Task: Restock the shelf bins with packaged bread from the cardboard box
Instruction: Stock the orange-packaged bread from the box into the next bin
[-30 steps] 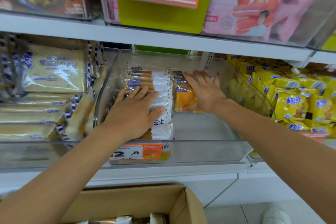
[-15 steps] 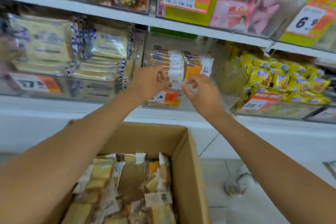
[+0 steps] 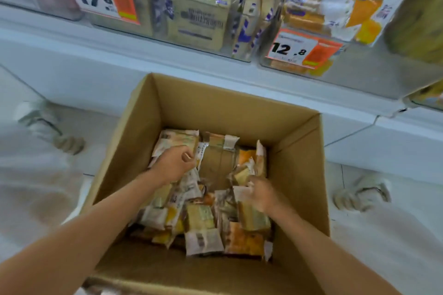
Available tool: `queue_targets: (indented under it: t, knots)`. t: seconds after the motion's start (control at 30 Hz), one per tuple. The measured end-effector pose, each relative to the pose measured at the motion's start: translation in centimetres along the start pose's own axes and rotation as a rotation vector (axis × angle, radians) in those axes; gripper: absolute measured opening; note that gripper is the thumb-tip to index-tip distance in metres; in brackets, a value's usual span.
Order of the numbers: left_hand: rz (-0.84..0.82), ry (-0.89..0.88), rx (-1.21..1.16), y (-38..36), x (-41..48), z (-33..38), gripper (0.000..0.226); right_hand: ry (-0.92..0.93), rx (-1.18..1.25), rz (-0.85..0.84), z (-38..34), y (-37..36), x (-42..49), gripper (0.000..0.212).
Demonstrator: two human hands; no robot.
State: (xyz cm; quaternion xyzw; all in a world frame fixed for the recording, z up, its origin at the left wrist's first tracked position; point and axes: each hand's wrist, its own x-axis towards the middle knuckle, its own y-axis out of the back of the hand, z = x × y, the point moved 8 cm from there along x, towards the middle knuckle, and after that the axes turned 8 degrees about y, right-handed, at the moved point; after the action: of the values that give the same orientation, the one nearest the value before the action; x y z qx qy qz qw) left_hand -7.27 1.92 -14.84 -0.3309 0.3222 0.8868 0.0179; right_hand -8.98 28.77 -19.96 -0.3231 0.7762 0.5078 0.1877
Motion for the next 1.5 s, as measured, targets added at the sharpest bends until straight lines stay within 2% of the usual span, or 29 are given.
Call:
queue_targets:
  t: [0.07,0.1,0.13,0.2,0.27,0.33,0.4,0.43,0.47,0.57,0.63,0.7,0.77,0.83,0.9,0.97,1.03,1.07,1.17,1.23,1.33,1.43,1.5]
  knots:
    - [-0.054,0.029,-0.047,-2.1,0.7,-2.2,0.011,-0.093,-0.052,-0.121,2.2,-4.3,0.6,0.101]
    - [-0.073,0.035,-0.056,-2.9,1.0,-3.0,0.010,-0.109,-0.097,-0.153,3.1,-6.1,1.0,0.103]
    - [-0.095,0.041,-0.074,-3.6,1.1,-3.5,0.009,-0.126,-0.114,-0.137,3.6,-7.1,1.2,0.096]
    - [-0.139,0.076,-0.153,-4.6,1.2,-4.0,0.007,-0.146,-0.071,0.001,3.3,-6.3,1.1,0.069]
    - [-0.184,0.119,-0.289,-5.0,1.3,-3.9,0.016,-0.135,0.084,0.057,1.9,-4.3,0.7,0.041]
    - [-0.232,0.121,-0.300,-5.0,1.0,-2.9,0.042,-0.069,0.372,0.019,-0.1,-2.0,0.4,0.028]
    - [-0.326,0.080,-0.275,-5.0,0.1,-0.7,0.080,0.036,0.663,-0.134,-4.0,0.2,-0.8,0.031]
    - [-0.388,0.058,-0.274,-5.1,-0.4,0.5,0.088,0.080,0.763,-0.215,-5.8,1.1,-1.4,0.033]
    - [-0.436,0.034,-0.271,-5.2,-0.8,1.7,0.084,0.128,0.801,-0.261,-7.1,2.0,-1.6,0.032]
    - [-0.416,0.031,-0.261,-4.5,-1.3,2.9,0.038,0.251,0.650,-0.194,-9.0,4.9,-1.3,0.021]
    - [-0.375,0.054,-0.302,-3.8,-1.1,2.4,0.036,0.272,0.576,-0.159,-9.1,5.7,-0.8,0.027]
    - [-0.429,0.088,-0.346,-3.7,-1.7,1.8,0.045,0.264,0.577,-0.130,-8.6,5.7,-0.3,0.028]
    - [-0.472,0.114,-0.348,-3.9,-1.9,1.1,0.045,0.254,0.609,-0.065,-7.7,5.6,0.5,0.022]
    - [-0.385,0.139,-0.402,-3.3,-1.7,0.2,0.033,0.188,0.596,0.127,-5.4,6.2,1.7,0.026]
    - [-0.251,0.175,-0.450,-2.3,-1.2,-0.9,0.022,0.040,0.479,0.344,-2.0,6.9,3.1,0.040]
    - [-0.165,0.230,-0.478,-1.8,-0.9,-2.4,0.024,-0.133,0.378,0.415,1.1,6.5,4.4,0.058]
    - [-0.135,0.286,-0.517,-1.8,-0.5,-3.8,0.025,-0.233,0.328,0.365,3.1,4.9,5.9,0.078]
    - [-0.137,0.318,-0.566,-2.0,-0.3,-4.5,0.025,-0.263,0.320,0.342,3.6,4.2,6.4,0.075]
    - [-0.150,0.379,-0.697,-2.0,0.1,-5.6,0.041,-0.254,0.194,0.340,3.2,4.1,7.0,0.044]
    - [-0.115,0.398,-0.752,-1.5,0.5,-6.0,0.052,-0.175,0.132,0.359,1.3,5.6,6.4,0.027]
    - [-0.054,0.436,-0.871,-0.2,0.3,-5.7,0.017,0.049,0.279,0.294,-3.2,8.3,4.1,0.026]
    - [-0.092,0.384,-0.870,1.4,-0.6,-3.6,0.019,0.272,0.507,0.025,-8.7,11.0,-0.2,0.030]
    - [-0.166,0.313,-0.847,2.5,-1.7,-1.4,0.025,0.352,0.445,-0.149,-11.7,12.5,-3.2,0.031]
